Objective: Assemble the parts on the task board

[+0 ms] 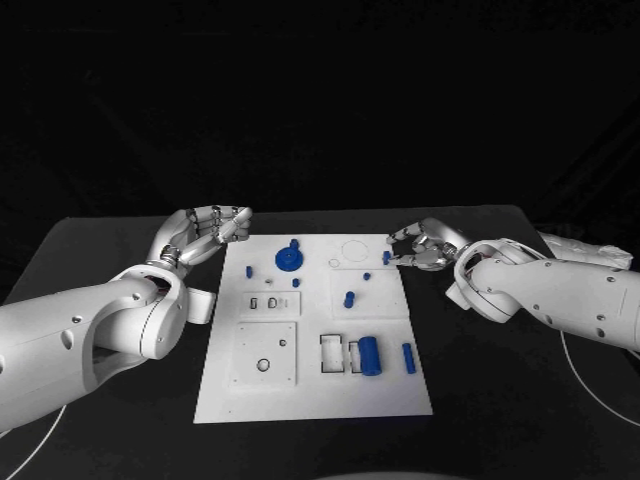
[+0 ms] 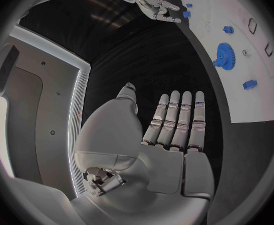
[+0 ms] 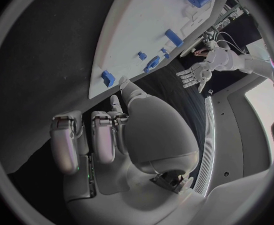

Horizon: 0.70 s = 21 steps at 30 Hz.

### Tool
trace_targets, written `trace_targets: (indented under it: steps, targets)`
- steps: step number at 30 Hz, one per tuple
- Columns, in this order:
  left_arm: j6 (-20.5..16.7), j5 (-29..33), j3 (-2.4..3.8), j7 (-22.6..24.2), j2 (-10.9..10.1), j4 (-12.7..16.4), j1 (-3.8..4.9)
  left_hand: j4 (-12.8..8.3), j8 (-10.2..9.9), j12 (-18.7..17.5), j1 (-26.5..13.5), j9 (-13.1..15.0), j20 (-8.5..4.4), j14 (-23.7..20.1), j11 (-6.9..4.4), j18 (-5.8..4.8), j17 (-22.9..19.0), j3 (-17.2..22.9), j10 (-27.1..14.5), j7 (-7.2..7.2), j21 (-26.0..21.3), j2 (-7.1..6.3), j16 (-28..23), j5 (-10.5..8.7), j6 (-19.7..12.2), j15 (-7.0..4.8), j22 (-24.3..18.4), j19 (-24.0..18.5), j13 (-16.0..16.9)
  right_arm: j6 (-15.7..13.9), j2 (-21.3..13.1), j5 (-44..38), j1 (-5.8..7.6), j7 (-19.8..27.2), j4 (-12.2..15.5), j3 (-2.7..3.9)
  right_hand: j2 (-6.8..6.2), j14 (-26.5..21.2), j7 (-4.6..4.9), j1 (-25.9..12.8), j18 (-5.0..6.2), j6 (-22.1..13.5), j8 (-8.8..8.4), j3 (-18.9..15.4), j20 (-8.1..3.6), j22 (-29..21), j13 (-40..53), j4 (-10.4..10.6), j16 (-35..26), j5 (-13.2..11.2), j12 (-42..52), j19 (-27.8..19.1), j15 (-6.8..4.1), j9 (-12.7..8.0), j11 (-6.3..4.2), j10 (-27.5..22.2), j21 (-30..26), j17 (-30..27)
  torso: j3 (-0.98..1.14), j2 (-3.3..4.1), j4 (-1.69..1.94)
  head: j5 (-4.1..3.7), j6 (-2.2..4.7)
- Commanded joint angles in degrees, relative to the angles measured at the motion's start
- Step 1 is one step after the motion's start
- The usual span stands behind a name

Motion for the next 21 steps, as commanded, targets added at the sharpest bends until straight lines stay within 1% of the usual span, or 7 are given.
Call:
trace_targets:
  steps: [1, 3, 6, 11, 15, 19, 21]
  targets:
    - [0.6, -0.4, 0.05, 0.7, -0.1, 0.2, 0.03, -0.2, 0.4, -0.2, 0.1, 0.1, -0.17, -0.3, 0.08, 0.81, 0.1, 0.1, -0.5, 1.61, -0.3, 0.68, -0.2, 0.38, -0.4, -0.03, -0.1, -0.4, 0.1, 1.4, 0.4, -0.8, -0.14, -1.1, -0.5, -0.01, 0.04, 6.1, -0.26, 0.7, -0.39, 0.1, -0.14, 0.1, -0.36, 15.1, 14.9, -0.4, 0.2, 0.4, 0.0, 6.0, -0.30, -0.1, -0.28, 6.0, 0.3, 15.1, 0.02, 0.02, -0.04, 0.01, -0.02]
    - [0.6, -0.4, 0.05, 0.7, -0.1, 0.2, 0.03, -0.2, 0.4, -0.2, 0.1, 0.1, -0.17, -0.3, 0.08, 0.81, 0.1, 0.1, -0.5, 1.61, -0.3, 0.68, -0.2, 0.38, -0.4, -0.03, -0.1, -0.4, 0.1, 1.5, 0.6, -0.9, -0.16, -1.3, -0.7, -0.01, 0.15, 6.1, -0.19, 0.8, -0.39, 0.3, -0.06, 0.1, -0.39, 15.1, 14.9, -0.4, 0.2, 0.4, 0.0, 6.0, -0.32, -0.1, -0.31, 6.0, 0.3, 15.1, 0.00, 0.03, -0.07, 0.02, -0.03]
    - [0.6, -0.4, 0.05, 0.7, -0.1, 0.3, 0.04, -0.2, 0.4, -0.2, 0.1, 0.1, -0.17, -0.3, 0.08, 0.81, 0.1, 0.1, -0.5, 1.61, -0.3, 0.68, -0.2, 0.38, -0.4, -0.03, -0.1, -0.4, 0.1, 1.8, 0.9, -1.2, -0.19, -1.9, -0.9, -0.01, 0.28, 6.1, -0.10, 0.9, -0.39, 0.5, 0.04, 0.1, -0.42, 15.1, 14.9, -0.4, 0.2, 0.4, 0.0, 6.0, -0.35, -0.1, -0.33, 6.0, 0.3, 15.1, -0.02, 0.04, 0.00, -0.04, 0.04]
    - [0.6, -0.4, 0.05, 0.7, -0.2, 0.3, 0.04, -0.2, 0.4, -0.2, 0.1, 0.1, -0.17, -0.3, 0.08, 0.81, 0.1, 0.1, -0.5, 1.61, -0.3, 0.68, -0.2, 0.38, -0.4, -0.03, -0.1, -0.4, 0.1, 2.2, 1.2, -1.5, -0.20, -2.7, -1.1, -0.01, 0.37, 6.1, 0.04, 0.9, -0.39, 1.0, 0.19, 0.1, -0.47, 15.1, 14.9, -0.3, 0.2, 0.3, 0.0, 6.0, -0.40, -0.1, -0.37, 6.0, 0.3, 15.1, 0.00, 0.05, -0.01, 0.09, 0.13]
    - [0.5, -0.4, 0.05, 0.7, -0.2, 0.3, 0.04, -0.2, 0.4, -0.2, 0.1, 0.1, -0.17, -0.3, 0.08, 0.81, 0.1, 0.1, -0.5, 1.61, -0.3, 0.68, -0.2, 0.38, -0.4, -0.03, -0.1, -0.4, 0.1, 2.6, 1.2, -1.6, -0.22, -3.3, -1.3, -0.01, 0.32, 6.1, 0.25, 1.0, -0.39, 1.6, 0.34, 0.0, -0.52, 15.1, 14.9, -0.3, 0.2, 0.2, 0.0, 6.0, -0.44, -0.1, -0.39, 6.0, 0.3, 15.1, 0.01, 0.03, -0.07, 0.20, 0.04]
    - [0.5, -0.4, 0.05, 0.7, -0.3, 0.3, 0.05, -0.2, 0.4, -0.2, 0.1, 0.1, -0.17, -0.3, 0.08, 0.81, 0.1, 0.1, -0.5, 1.61, -0.3, 0.68, -0.2, 0.38, -0.4, -0.03, -0.1, -0.4, 0.1, 3.1, 1.4, -1.7, -0.25, -3.6, -1.4, -0.01, 0.29, 6.1, 0.28, 1.0, -0.39, 1.7, 0.38, -0.1, -0.54, 15.1, 14.9, -0.3, 0.2, 0.1, 0.0, 6.0, -0.45, -0.1, -0.40, 6.0, 0.3, 15.1, 0.03, 0.04, -0.05, 0.32, 0.16]
    - [0.5, -0.4, 0.05, 0.7, -0.4, 0.3, 0.05, -0.2, 0.4, -0.2, 0.1, 0.1, -0.17, -0.3, 0.09, 0.81, 0.1, 0.0, -0.5, 1.62, -0.3, 0.74, -0.2, 0.43, -0.5, -0.02, -0.1, -0.4, 0.1, 3.4, 1.6, -1.9, -0.25, -3.9, -1.6, -0.01, 0.28, 6.1, 0.31, 0.9, -0.39, 1.8, 0.40, -0.1, -0.55, 15.1, 14.9, -0.3, 0.2, 0.1, 0.0, 6.0, -0.46, -0.1, -0.40, 6.0, 0.3, 15.1, 0.04, 0.01, -0.08, 0.31, 0.07]
